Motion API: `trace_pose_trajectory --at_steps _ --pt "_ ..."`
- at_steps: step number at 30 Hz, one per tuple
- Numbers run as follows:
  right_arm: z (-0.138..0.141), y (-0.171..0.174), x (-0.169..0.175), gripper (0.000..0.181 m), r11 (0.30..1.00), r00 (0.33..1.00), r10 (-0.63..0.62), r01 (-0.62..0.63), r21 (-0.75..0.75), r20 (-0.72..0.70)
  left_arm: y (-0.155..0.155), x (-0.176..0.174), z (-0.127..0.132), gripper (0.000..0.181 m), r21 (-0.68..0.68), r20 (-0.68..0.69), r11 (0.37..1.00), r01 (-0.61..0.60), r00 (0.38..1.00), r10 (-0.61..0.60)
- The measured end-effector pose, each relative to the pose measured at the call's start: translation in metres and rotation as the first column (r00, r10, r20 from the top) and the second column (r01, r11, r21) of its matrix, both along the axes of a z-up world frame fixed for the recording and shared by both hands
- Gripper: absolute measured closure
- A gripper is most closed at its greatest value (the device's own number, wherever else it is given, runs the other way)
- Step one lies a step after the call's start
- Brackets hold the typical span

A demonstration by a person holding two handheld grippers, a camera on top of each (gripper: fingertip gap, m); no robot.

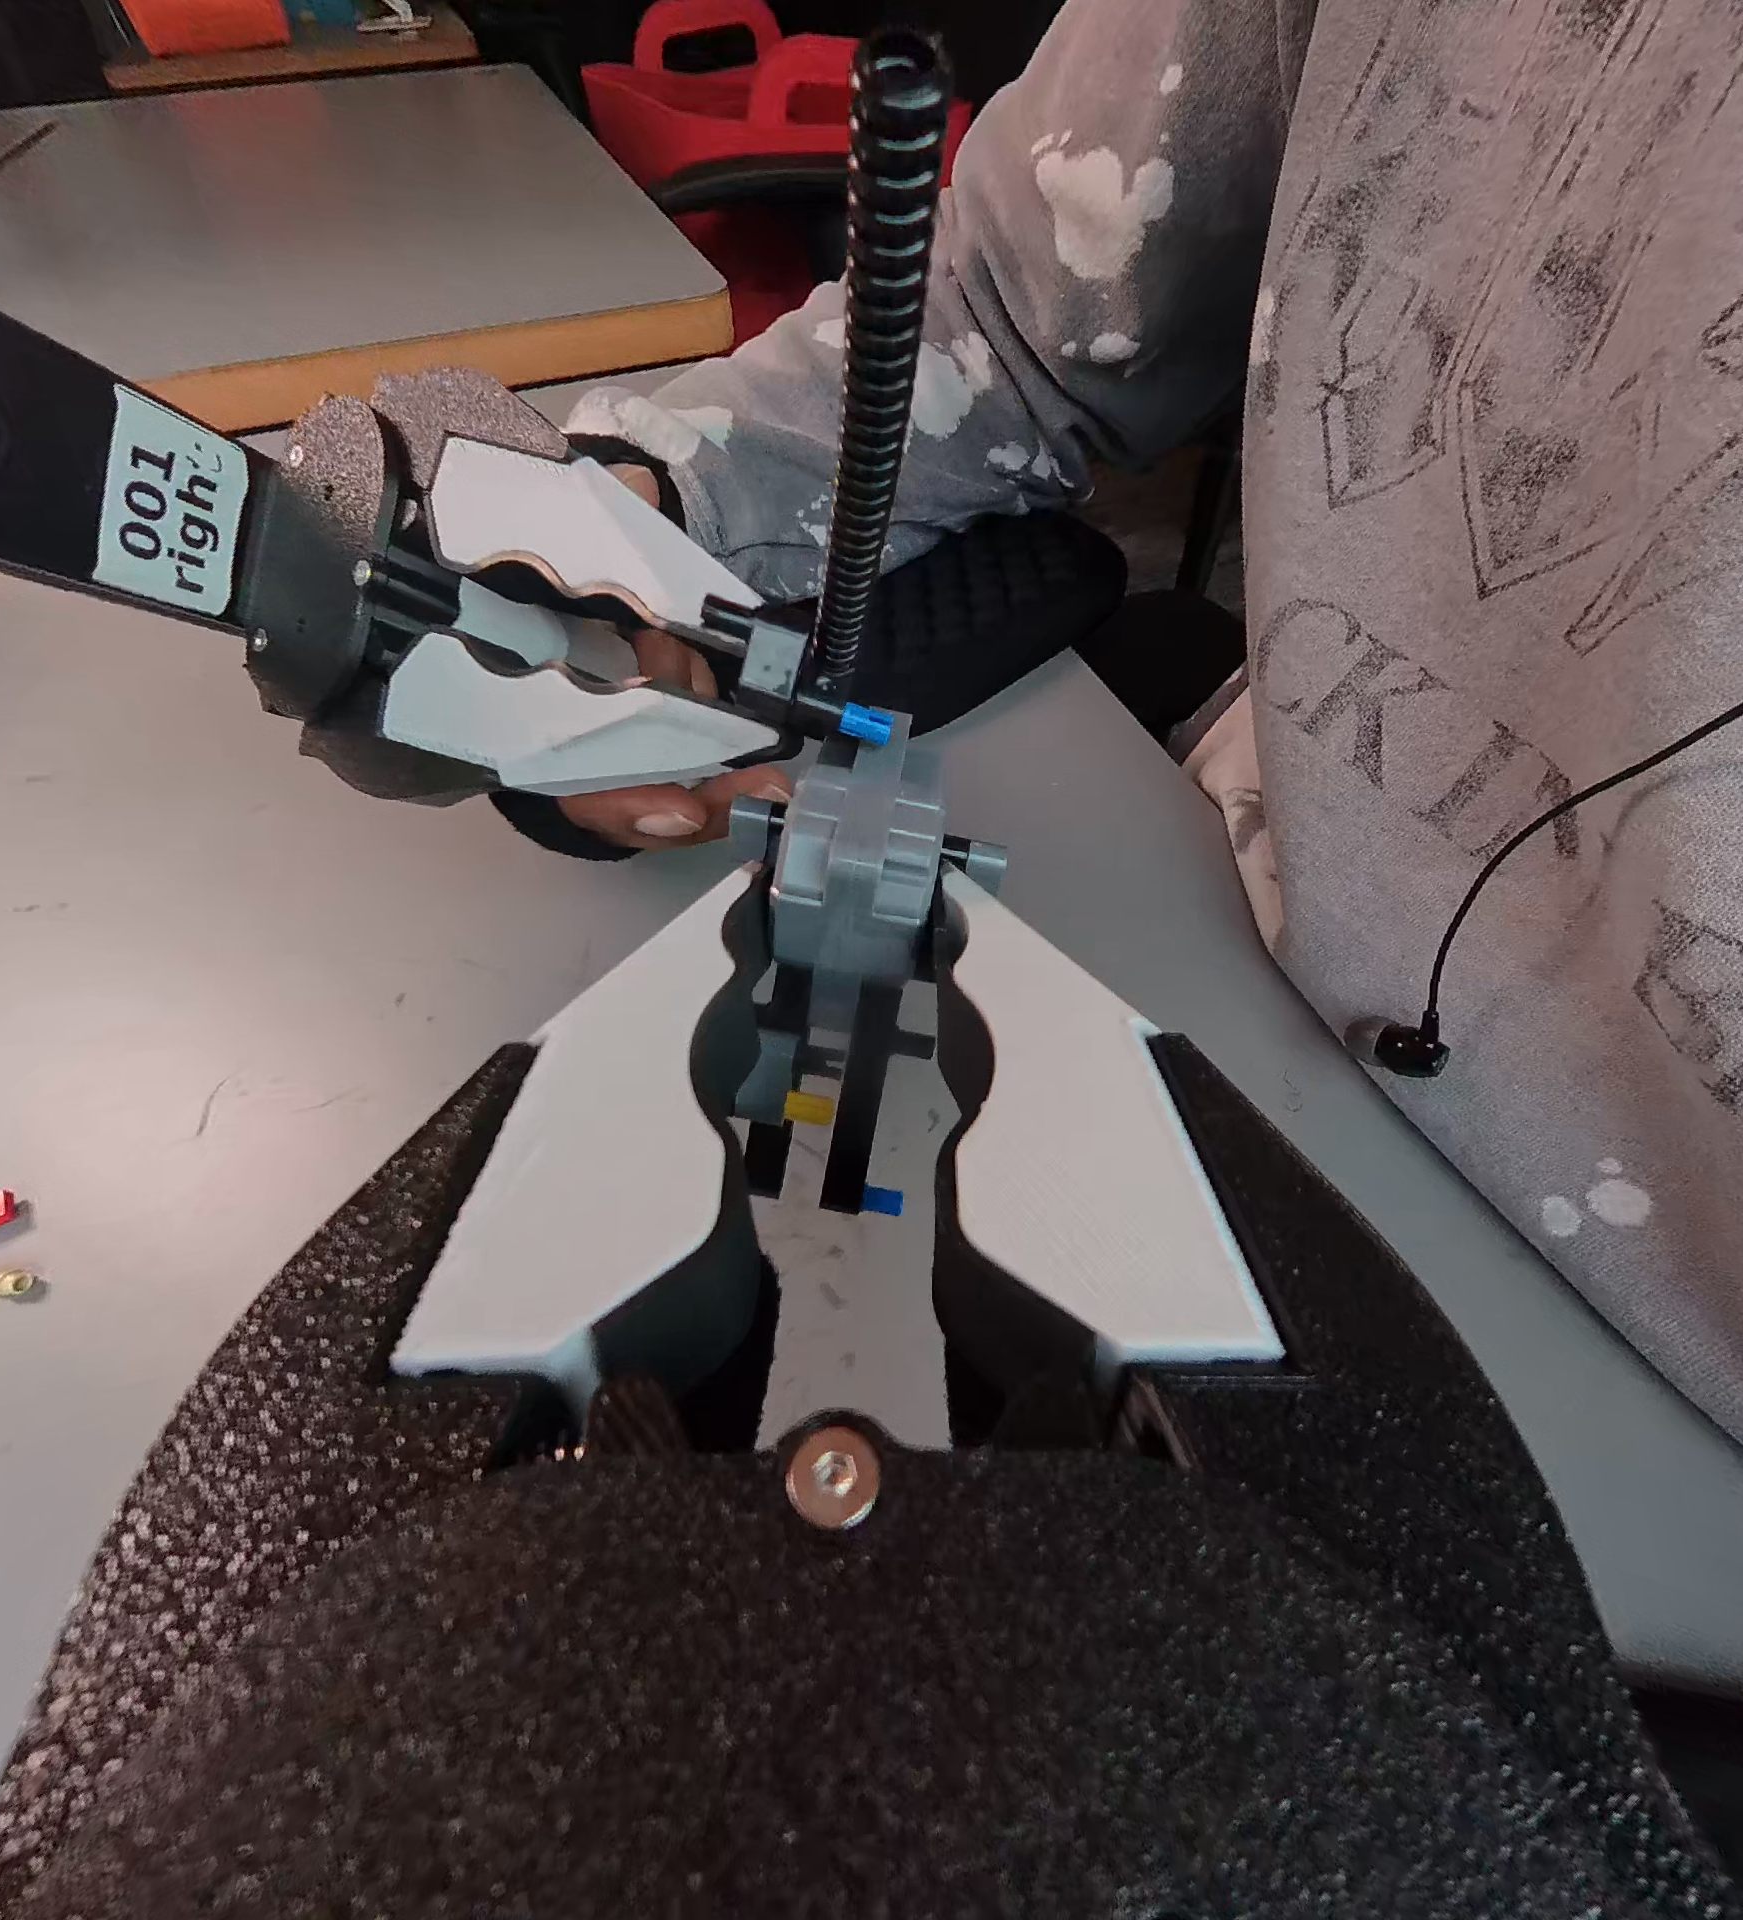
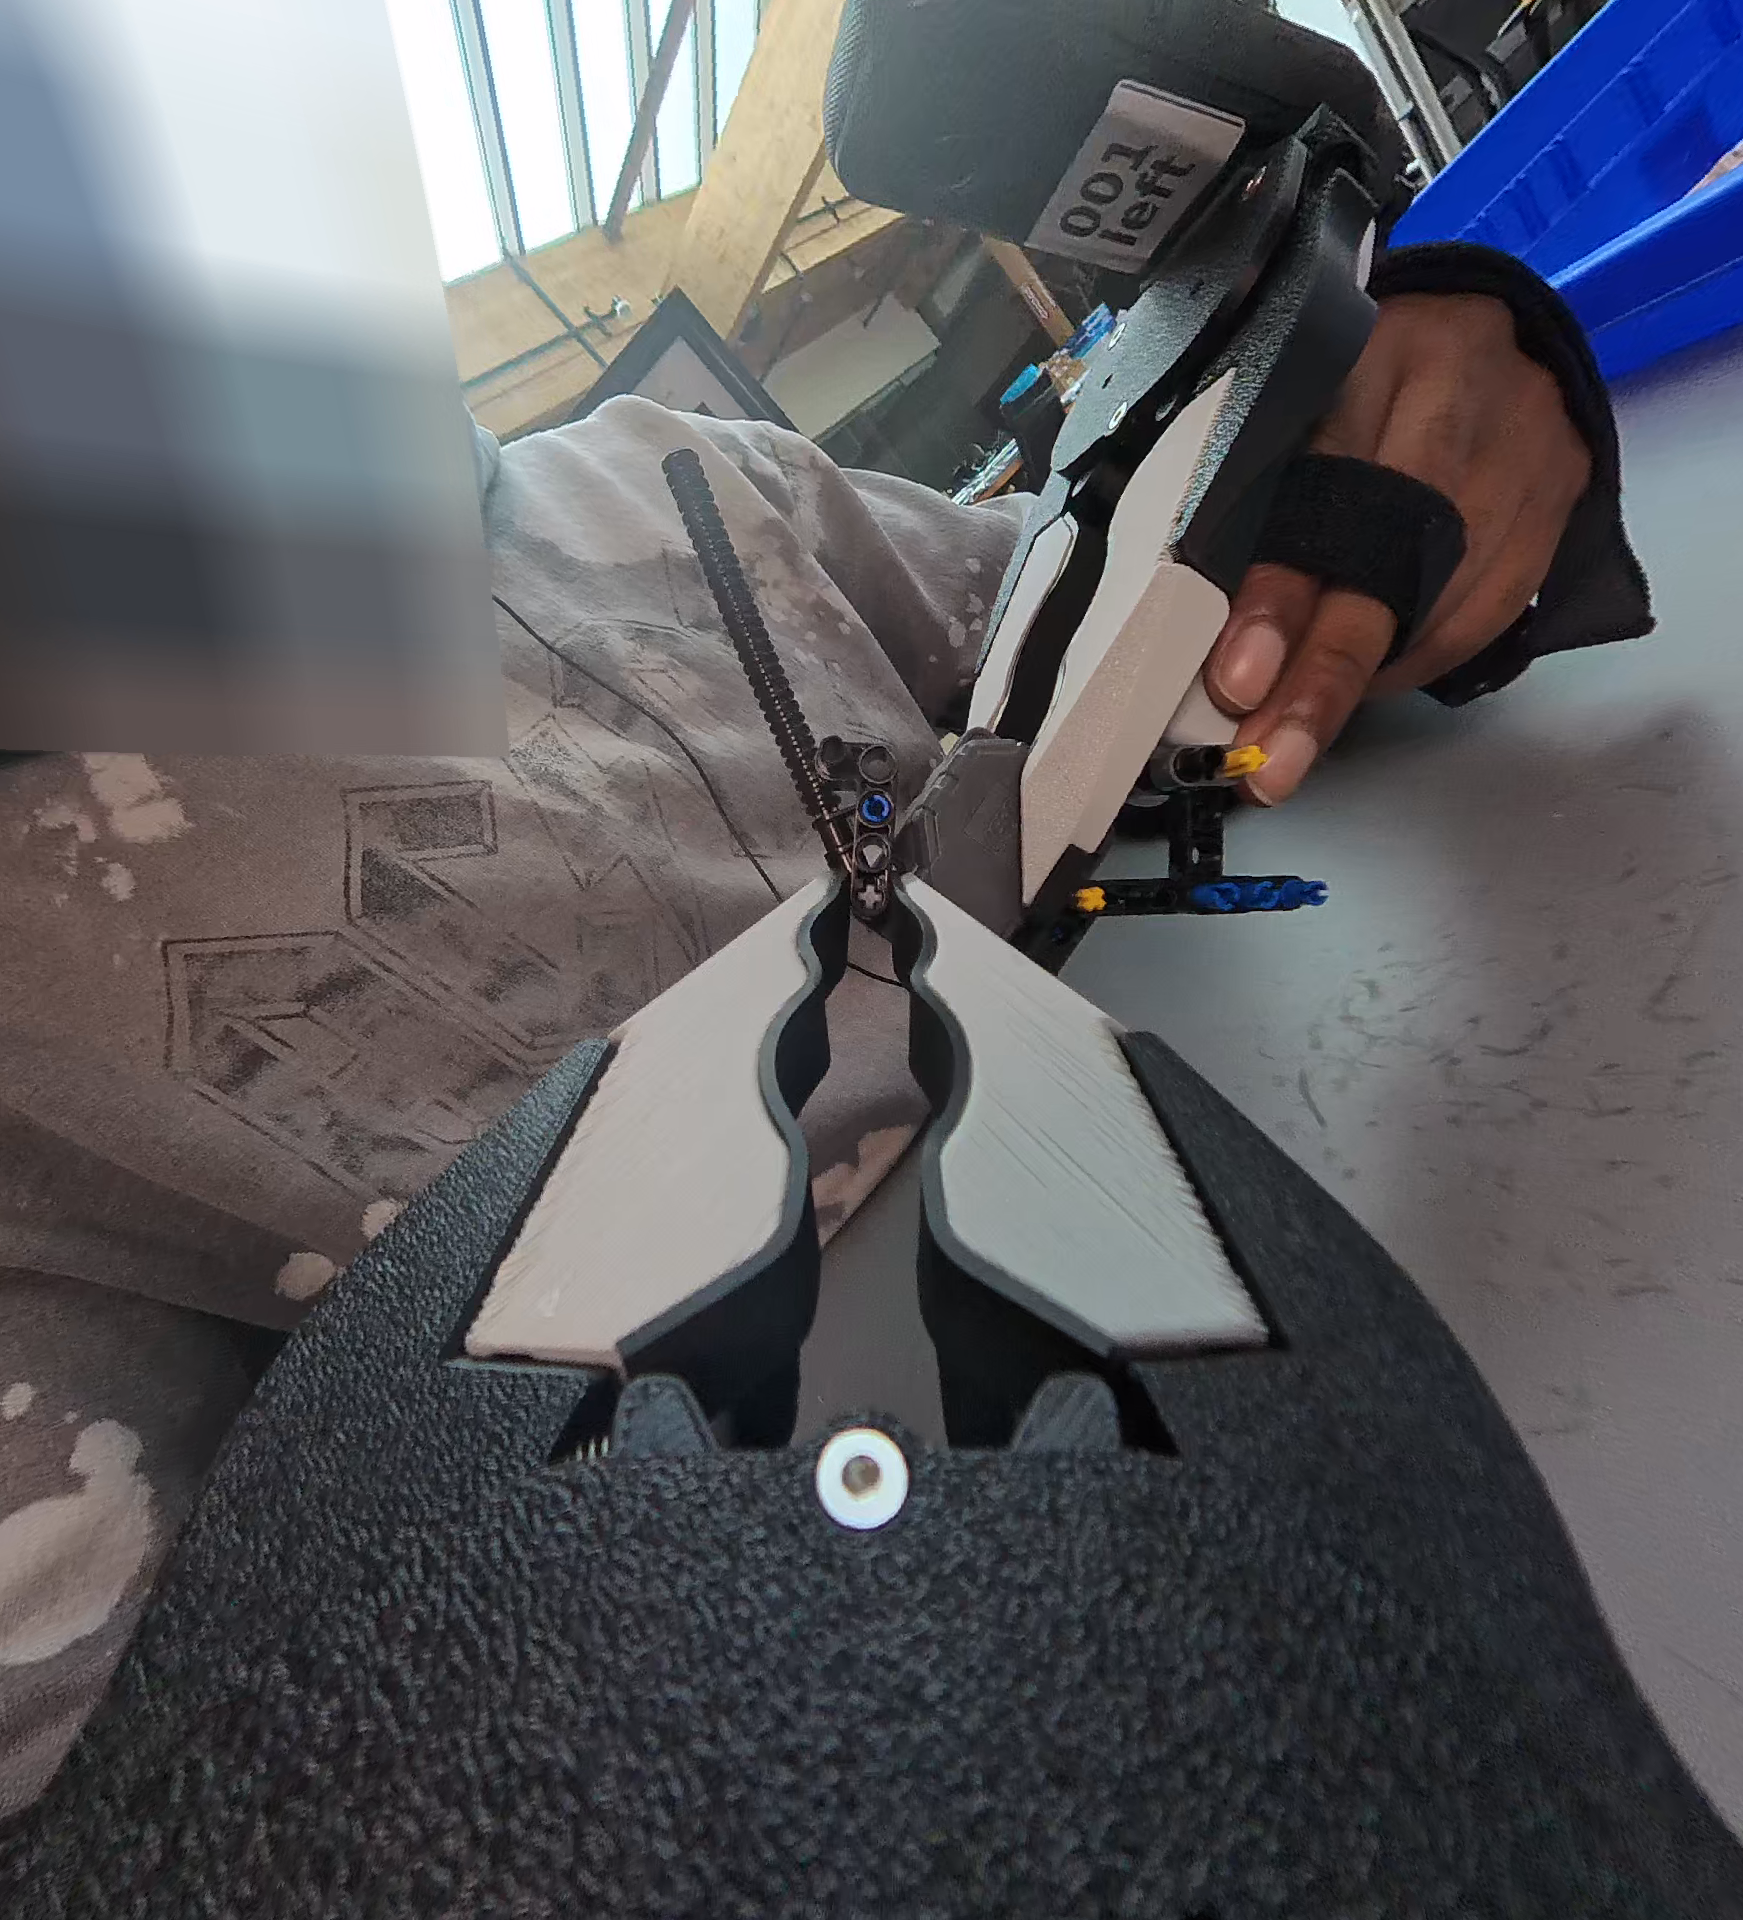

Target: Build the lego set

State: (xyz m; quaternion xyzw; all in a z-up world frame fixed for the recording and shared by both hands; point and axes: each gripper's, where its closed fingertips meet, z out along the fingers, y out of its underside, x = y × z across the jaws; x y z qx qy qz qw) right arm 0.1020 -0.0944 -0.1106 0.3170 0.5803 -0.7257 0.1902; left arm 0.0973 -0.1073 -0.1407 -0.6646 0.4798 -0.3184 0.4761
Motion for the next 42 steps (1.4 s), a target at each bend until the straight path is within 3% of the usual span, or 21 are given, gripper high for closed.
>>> trace_pose_trajectory --at_steps 5,16,28,42 --pt "0.001 0.001 -0.001 0.174 1.000 1.000 0.001 0.000 -0.021 0.009 0.000 -0.001 0.002 0.152 -0.025 0.030 1.000 0.005 1.000 -0.004" --pt "0.012 -0.004 0.006 0.174 0.995 0.998 0.052 -0.055 -0.079 -0.043 -0.008 0.010 0.015 0.152 -0.223 0.241 0.968 0.119 0.968 -0.064" --pt "0.008 0.000 0.002 0.173 1.000 0.997 0.004 -0.006 -0.028 -0.076 -0.005 0.006 0.011 0.152 -0.263 0.228 0.960 0.093 0.973 -0.032" --pt "-0.018 0.010 -0.010 0.170 0.971 0.989 -0.100 0.121 0.207 -0.109 0.003 -0.007 -0.012 0.152 -0.352 0.095 0.936 0.003 0.995 0.033"
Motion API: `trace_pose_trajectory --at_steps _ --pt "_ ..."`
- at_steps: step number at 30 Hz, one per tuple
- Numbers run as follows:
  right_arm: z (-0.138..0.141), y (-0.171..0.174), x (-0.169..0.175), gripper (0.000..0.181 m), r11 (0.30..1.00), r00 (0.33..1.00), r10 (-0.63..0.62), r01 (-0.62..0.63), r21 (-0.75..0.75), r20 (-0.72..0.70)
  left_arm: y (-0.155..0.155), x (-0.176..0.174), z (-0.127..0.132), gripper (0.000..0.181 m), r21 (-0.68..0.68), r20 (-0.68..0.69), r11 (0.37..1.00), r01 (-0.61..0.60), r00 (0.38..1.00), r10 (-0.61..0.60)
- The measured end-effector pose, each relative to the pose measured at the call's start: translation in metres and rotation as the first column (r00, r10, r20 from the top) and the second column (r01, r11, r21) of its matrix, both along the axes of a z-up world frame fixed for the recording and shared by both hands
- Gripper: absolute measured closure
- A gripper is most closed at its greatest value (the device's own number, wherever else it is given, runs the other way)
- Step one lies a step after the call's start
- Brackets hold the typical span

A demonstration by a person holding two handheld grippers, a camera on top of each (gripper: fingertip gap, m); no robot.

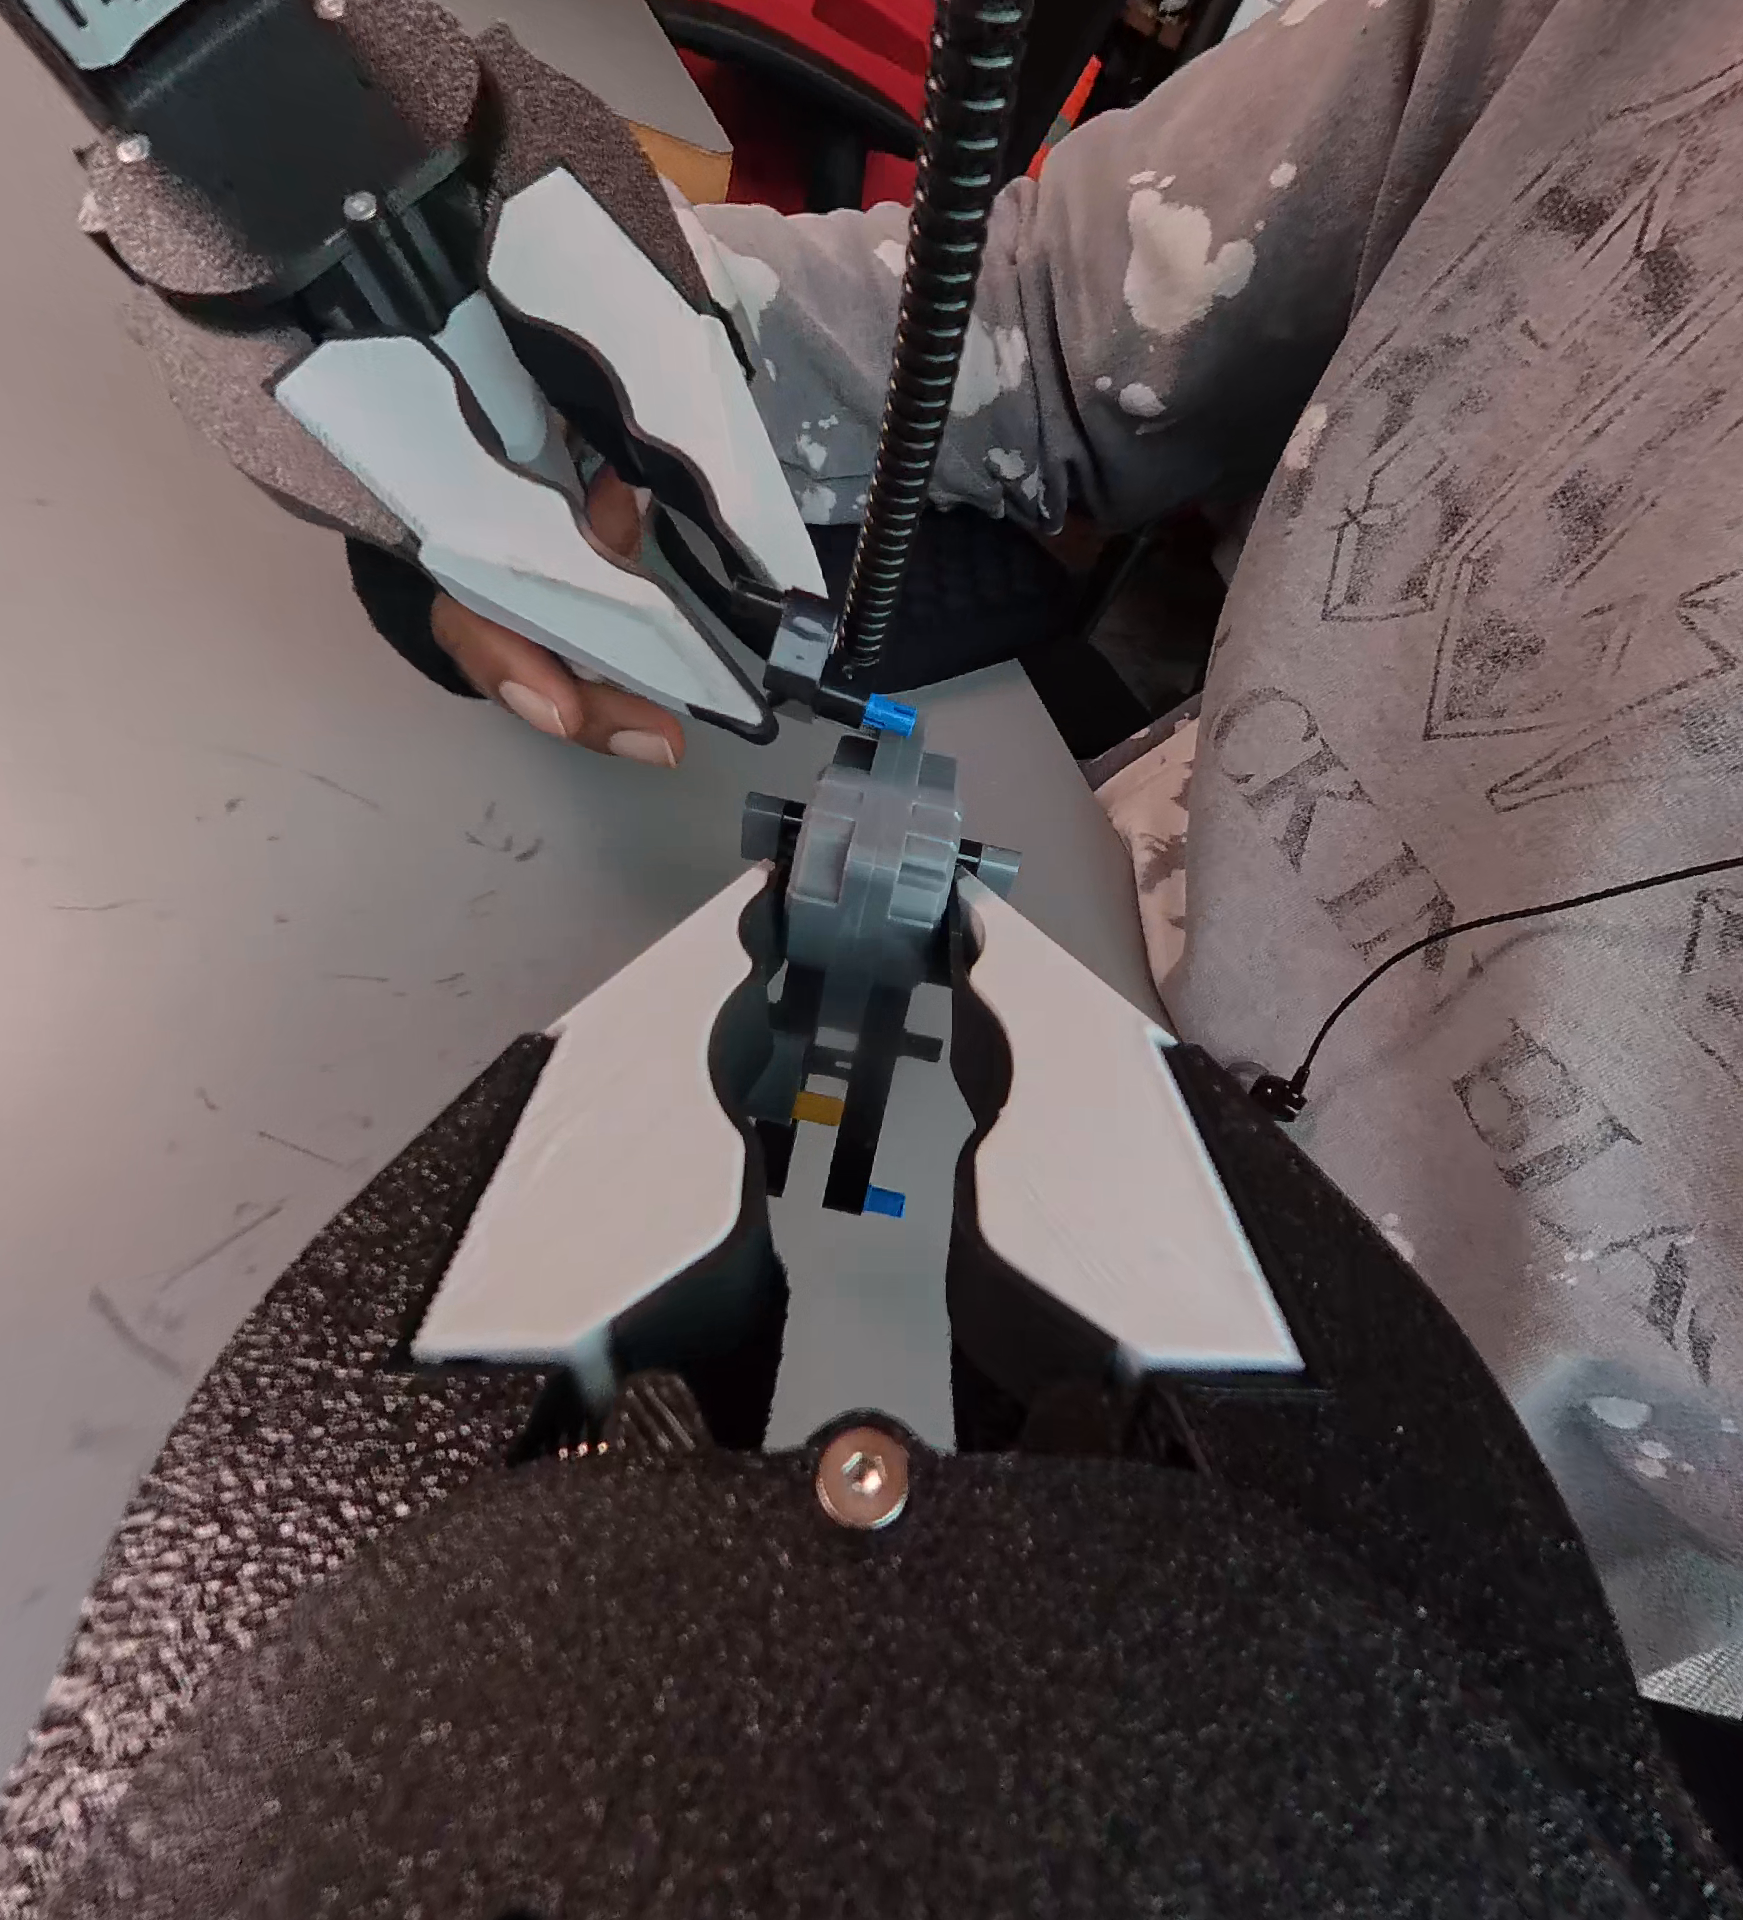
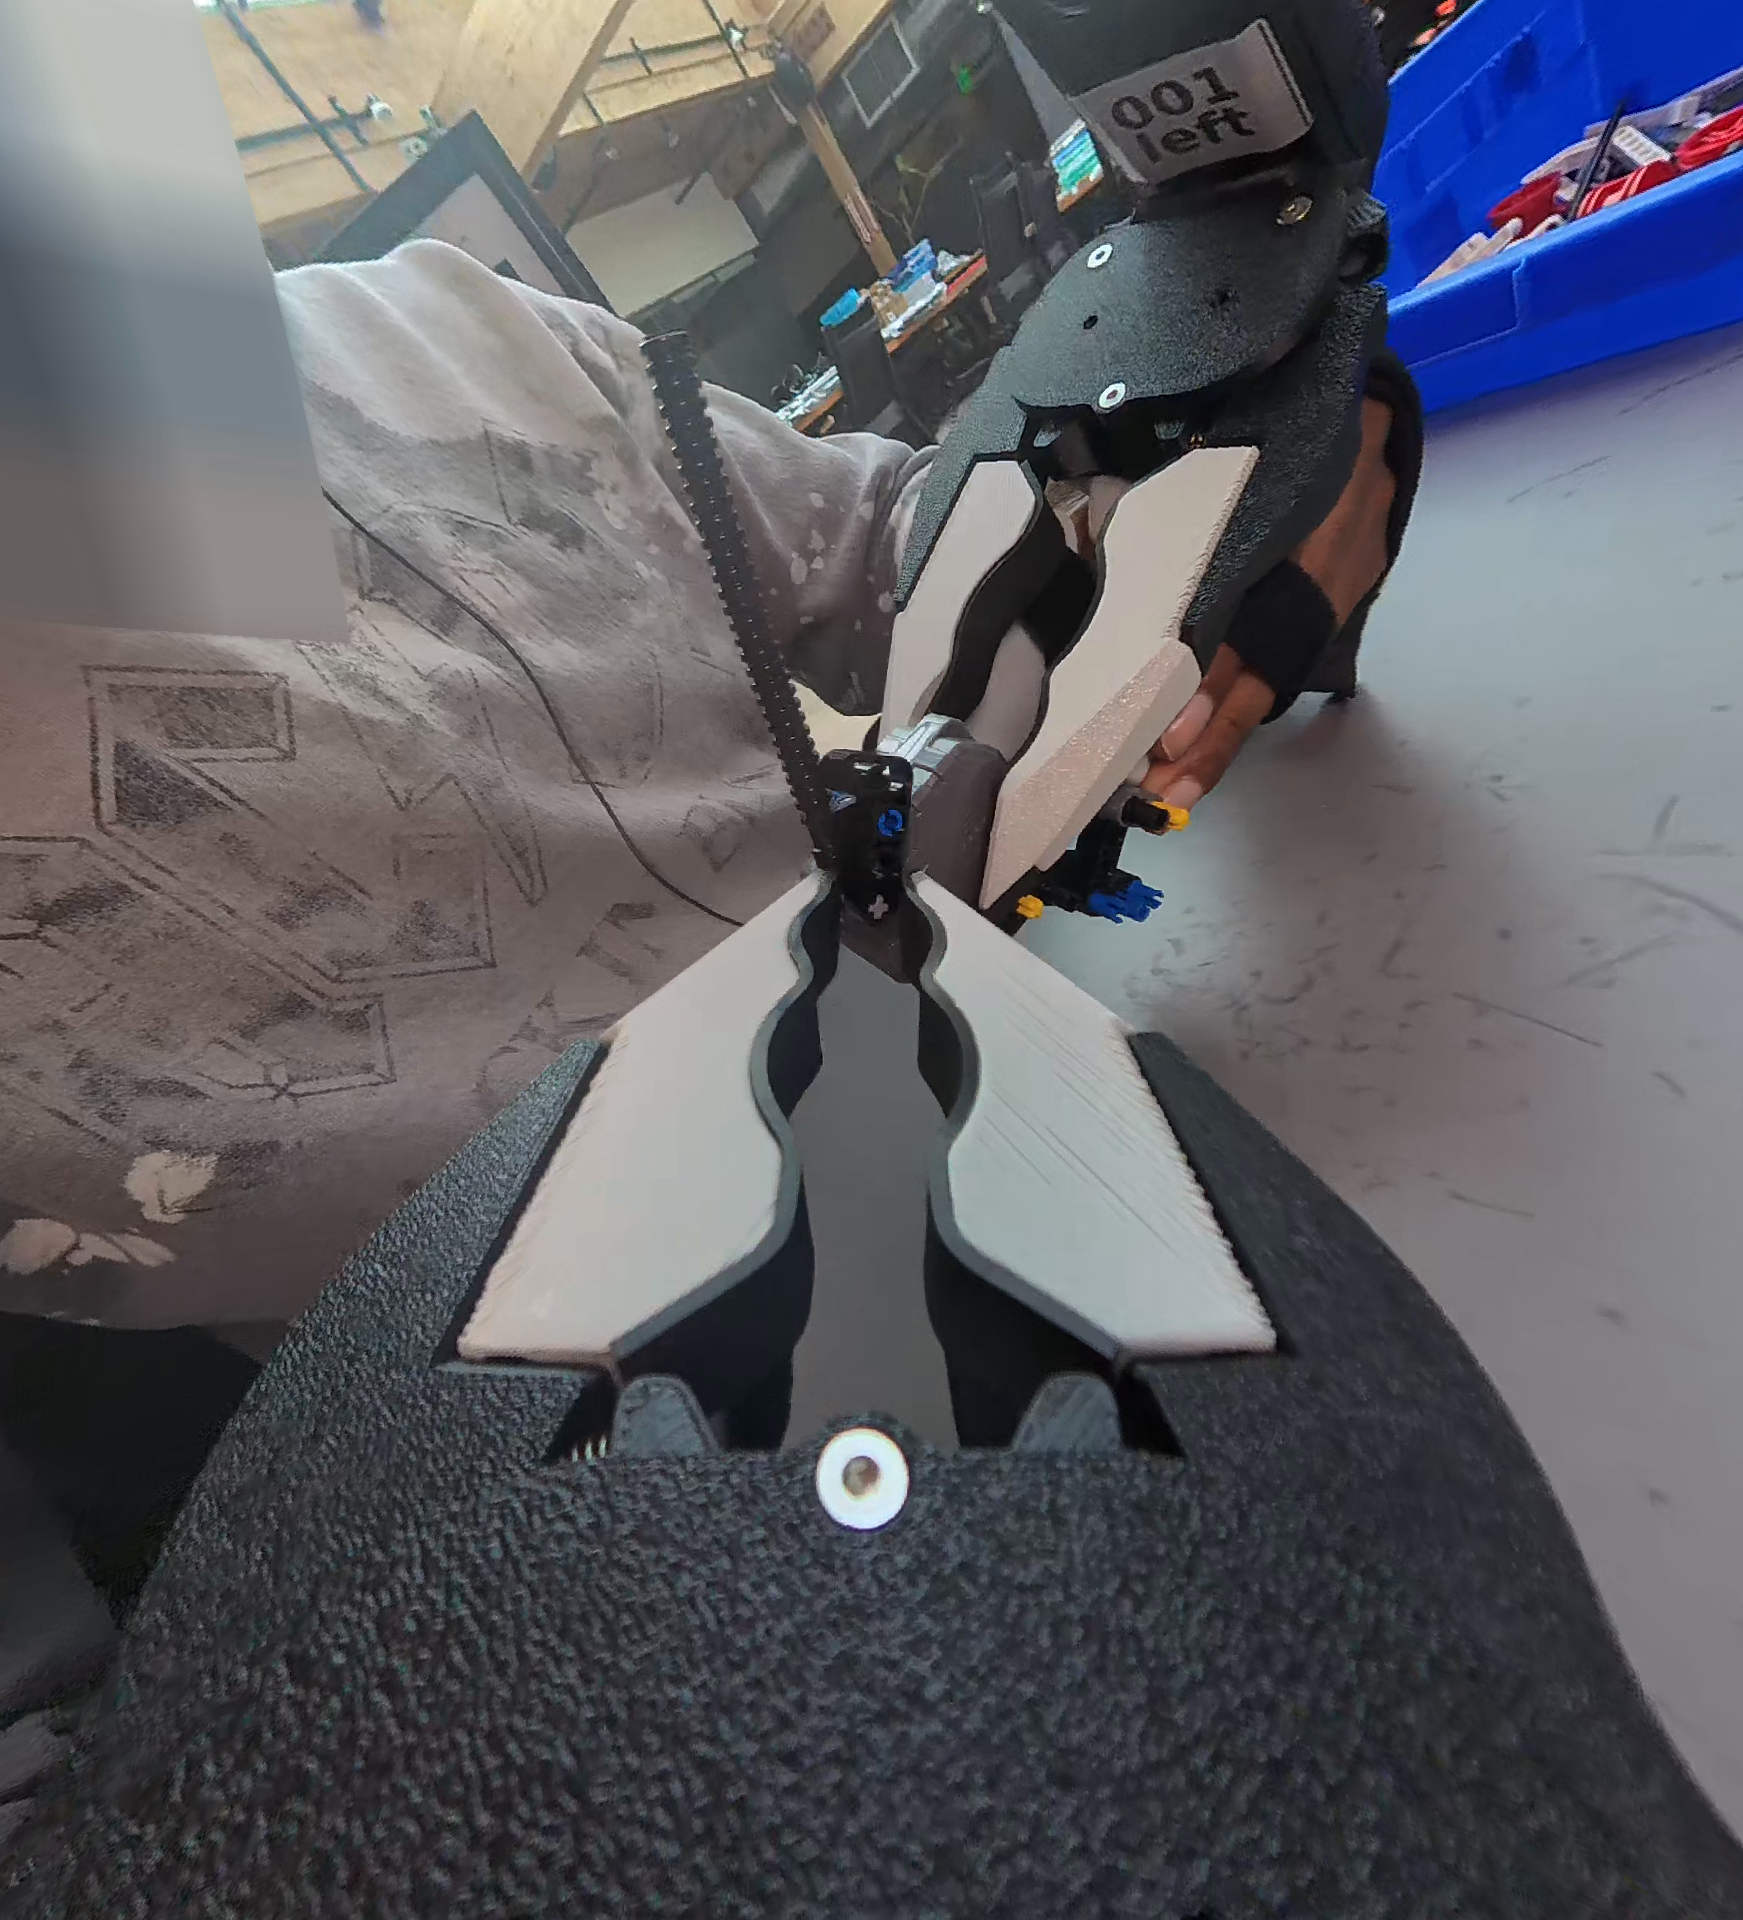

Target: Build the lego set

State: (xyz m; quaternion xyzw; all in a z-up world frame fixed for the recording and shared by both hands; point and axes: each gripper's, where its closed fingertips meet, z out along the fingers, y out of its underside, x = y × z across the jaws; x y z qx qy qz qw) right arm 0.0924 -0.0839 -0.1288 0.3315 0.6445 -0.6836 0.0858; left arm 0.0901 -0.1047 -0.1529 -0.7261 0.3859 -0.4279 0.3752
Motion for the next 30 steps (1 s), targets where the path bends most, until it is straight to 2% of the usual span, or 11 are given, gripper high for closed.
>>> trace_pose_trajectory --at_steps 2,4,10,15,20,22,30 --pt "-0.001 0.005 -0.005 0.170 0.998 0.999 -0.048 0.049 0.040 -0.018 0.004 -0.004 0.000 0.152 -0.011 0.002 1.000 -0.026 1.000 0.026" --pt "0.001 0.008 -0.007 0.157 0.995 0.997 -0.074 0.076 0.070 -0.035 0.008 -0.008 -0.001 0.152 -0.026 0.008 0.998 -0.052 0.999 0.052" --pt "-0.004 0.010 -0.015 0.153 0.973 0.988 -0.136 0.146 0.177 -0.068 0.015 -0.015 -0.002 0.152 -0.050 0.003 0.994 -0.097 0.995 0.097" --pt "-0.005 0.020 -0.029 0.138 0.915 0.958 -0.254 0.282 0.287 -0.133 0.032 -0.031 -0.003 0.153 -0.093 0.014 0.972 -0.218 0.975 0.220" --pt "-0.007 0.029 -0.044 0.144 0.832 0.910 -0.357 0.413 0.370 -0.212 0.040 -0.040 -0.003 0.153 -0.104 0.021 0.955 -0.277 0.960 0.280" --pt "-0.006 0.034 -0.048 0.151 0.823 0.895 -0.391 0.444 0.354 -0.215 0.042 -0.041 -0.001 0.153 -0.112 0.032 0.951 -0.290 0.955 0.295" --pt "0.002 0.036 -0.049 0.151 0.835 0.883 -0.413 0.464 0.295 -0.222 0.045 -0.042 0.006 0.152 -0.202 0.104 0.931 -0.305 0.938 0.330"
